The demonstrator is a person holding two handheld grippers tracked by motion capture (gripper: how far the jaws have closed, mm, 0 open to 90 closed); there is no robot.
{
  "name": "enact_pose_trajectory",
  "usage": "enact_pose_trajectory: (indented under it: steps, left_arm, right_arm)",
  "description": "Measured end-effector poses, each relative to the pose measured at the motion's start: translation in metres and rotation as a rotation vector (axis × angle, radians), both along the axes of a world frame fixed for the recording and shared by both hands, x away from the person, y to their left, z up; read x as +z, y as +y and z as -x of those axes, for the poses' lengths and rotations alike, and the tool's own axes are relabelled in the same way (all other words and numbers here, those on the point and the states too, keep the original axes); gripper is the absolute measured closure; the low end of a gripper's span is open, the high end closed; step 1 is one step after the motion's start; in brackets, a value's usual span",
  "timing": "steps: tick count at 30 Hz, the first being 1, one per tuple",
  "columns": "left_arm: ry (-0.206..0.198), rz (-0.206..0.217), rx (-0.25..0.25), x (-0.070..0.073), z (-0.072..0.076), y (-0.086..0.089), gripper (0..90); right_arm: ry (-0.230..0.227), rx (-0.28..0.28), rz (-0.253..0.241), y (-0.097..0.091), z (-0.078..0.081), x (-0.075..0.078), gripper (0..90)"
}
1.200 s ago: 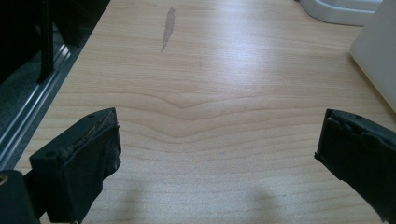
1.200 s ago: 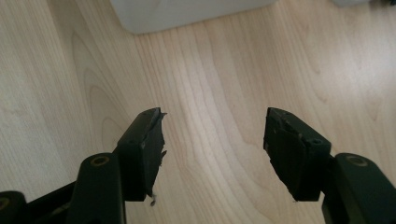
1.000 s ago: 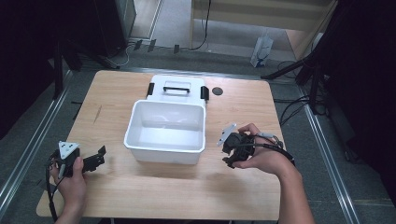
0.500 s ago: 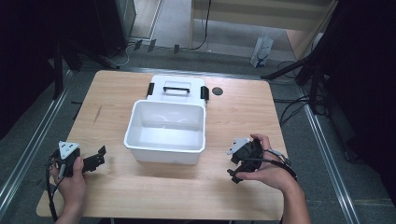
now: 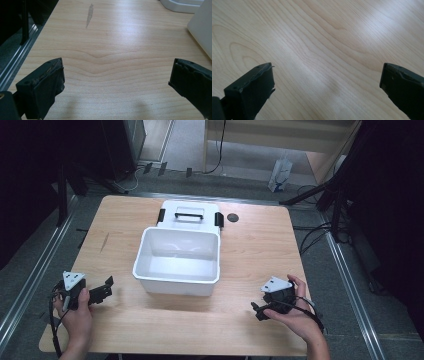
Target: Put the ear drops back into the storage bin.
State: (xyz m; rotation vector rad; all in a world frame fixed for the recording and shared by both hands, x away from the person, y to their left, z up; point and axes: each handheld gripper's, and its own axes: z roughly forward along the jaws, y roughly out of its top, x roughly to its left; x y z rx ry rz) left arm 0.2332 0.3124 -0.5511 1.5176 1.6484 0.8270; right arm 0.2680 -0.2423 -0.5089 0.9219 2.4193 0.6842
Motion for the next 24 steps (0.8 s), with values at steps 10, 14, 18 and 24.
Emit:
enact_pose_trajectory:
  steps: [10,14,18,24]
  left_arm:
    - [-0.001,-0.005,-0.003,0.000,0.000,-0.001,0.4]
    - [-0.001,-0.003,-0.001,0.000,0.000,-0.001,0.5]
    - [-0.001,-0.010,-0.003,0.000,0.000,-0.001,0.5]
    - [-0.001,-0.015,-0.004,0.000,0.000,-0.001,0.5]
  right_arm:
    - [-0.024,-0.155,-0.191,-0.033,0.018,-0.027,0.0]
    - [-0.037,-0.206,-0.242,-0.042,0.024,-0.037,0.0]
    - [-0.073,-0.260,-0.315,-0.052,0.028,-0.039,0.0]
    - [-0.108,-0.305,-0.376,-0.060,0.030,-0.039,0.0]
